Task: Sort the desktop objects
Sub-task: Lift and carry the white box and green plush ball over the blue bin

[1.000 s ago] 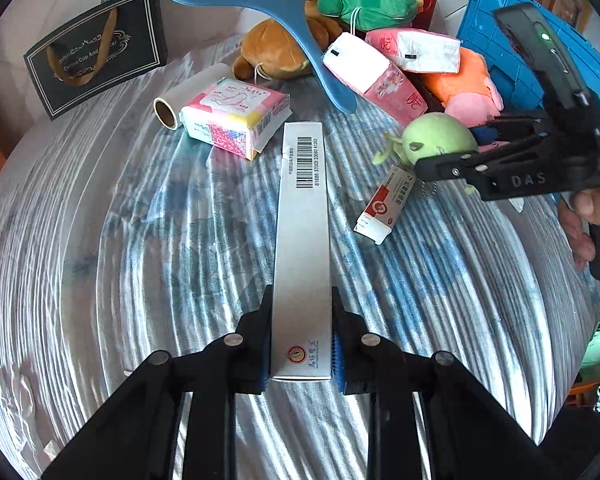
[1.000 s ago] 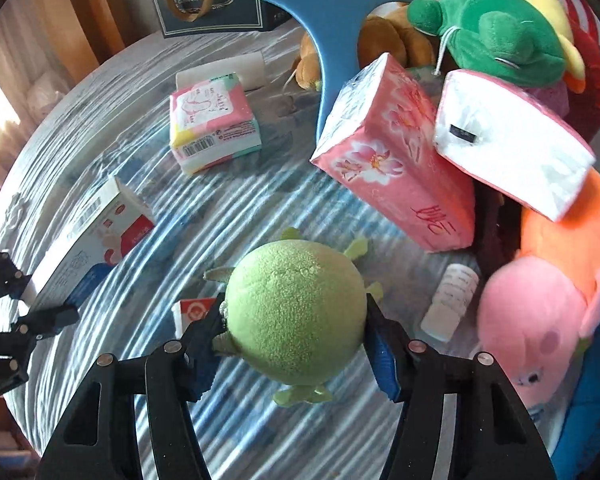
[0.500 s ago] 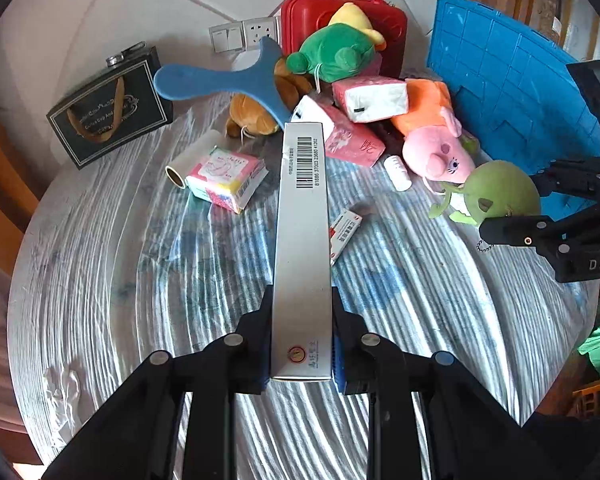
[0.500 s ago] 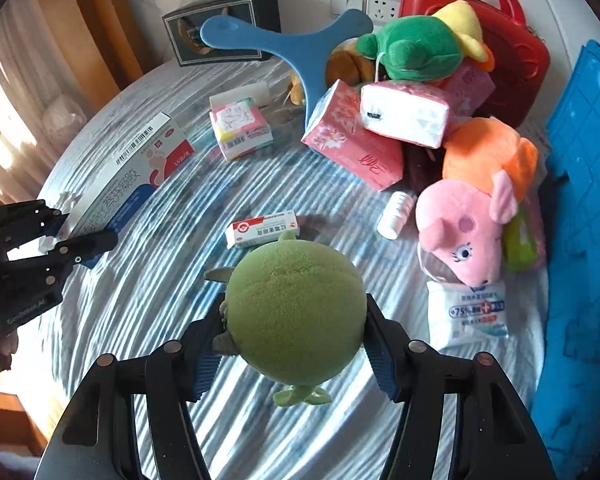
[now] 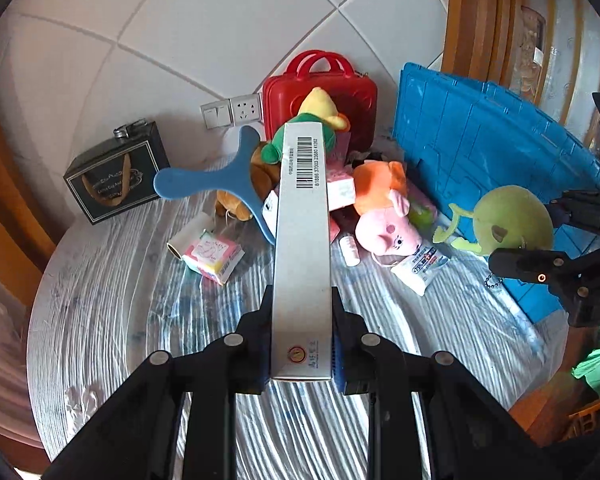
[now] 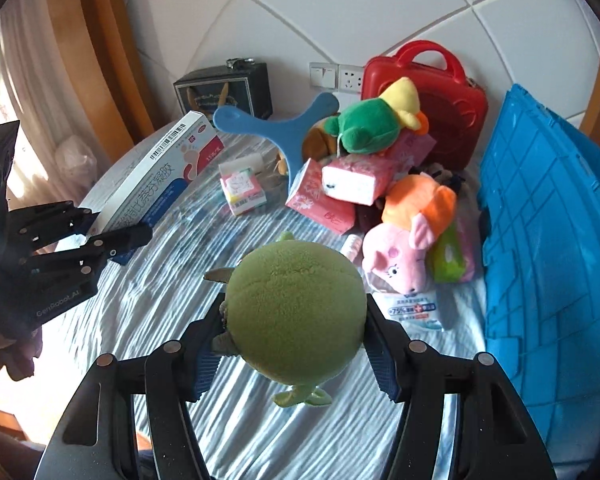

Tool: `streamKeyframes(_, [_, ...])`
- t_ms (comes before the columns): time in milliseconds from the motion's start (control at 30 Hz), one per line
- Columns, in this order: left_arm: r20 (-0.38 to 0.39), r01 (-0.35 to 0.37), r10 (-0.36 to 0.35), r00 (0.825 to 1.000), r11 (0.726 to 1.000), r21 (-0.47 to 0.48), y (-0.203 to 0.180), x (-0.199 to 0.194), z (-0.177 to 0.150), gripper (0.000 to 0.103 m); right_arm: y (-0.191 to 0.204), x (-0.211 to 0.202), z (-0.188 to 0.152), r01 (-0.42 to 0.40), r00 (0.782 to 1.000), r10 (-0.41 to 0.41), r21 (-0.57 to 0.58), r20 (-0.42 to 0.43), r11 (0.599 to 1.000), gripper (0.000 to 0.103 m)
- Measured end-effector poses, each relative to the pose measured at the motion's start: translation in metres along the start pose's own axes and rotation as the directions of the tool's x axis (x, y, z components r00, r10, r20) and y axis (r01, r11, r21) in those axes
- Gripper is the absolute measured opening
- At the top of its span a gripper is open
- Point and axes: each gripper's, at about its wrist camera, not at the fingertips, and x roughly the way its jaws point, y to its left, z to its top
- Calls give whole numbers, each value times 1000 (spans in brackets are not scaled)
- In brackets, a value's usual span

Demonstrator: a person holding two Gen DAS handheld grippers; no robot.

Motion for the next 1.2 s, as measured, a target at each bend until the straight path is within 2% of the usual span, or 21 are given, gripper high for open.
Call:
streamKeyframes(233, [52, -50, 50, 997, 999, -4, -14, -32, 15, 22, -11, -47, 3, -15, 997, 17, -28, 71, 999, 63])
streamKeyframes(400, [104, -90, 90, 991, 996, -8, -23, -60, 26, 22, -21, -70, 4, -31, 994, 36, -47, 103, 998, 63])
streamKeyframes(733, [153, -164, 168, 974, 986, -43, -49, -96, 47, 22, -52, -115, 0, -81, 980, 95, -84, 174, 993, 63])
streamKeyframes(1200, [194, -173, 171, 966, 985, -5, -122, -113, 82, 22, -100, -156, -8, -146, 954, 167, -99, 249, 984, 63])
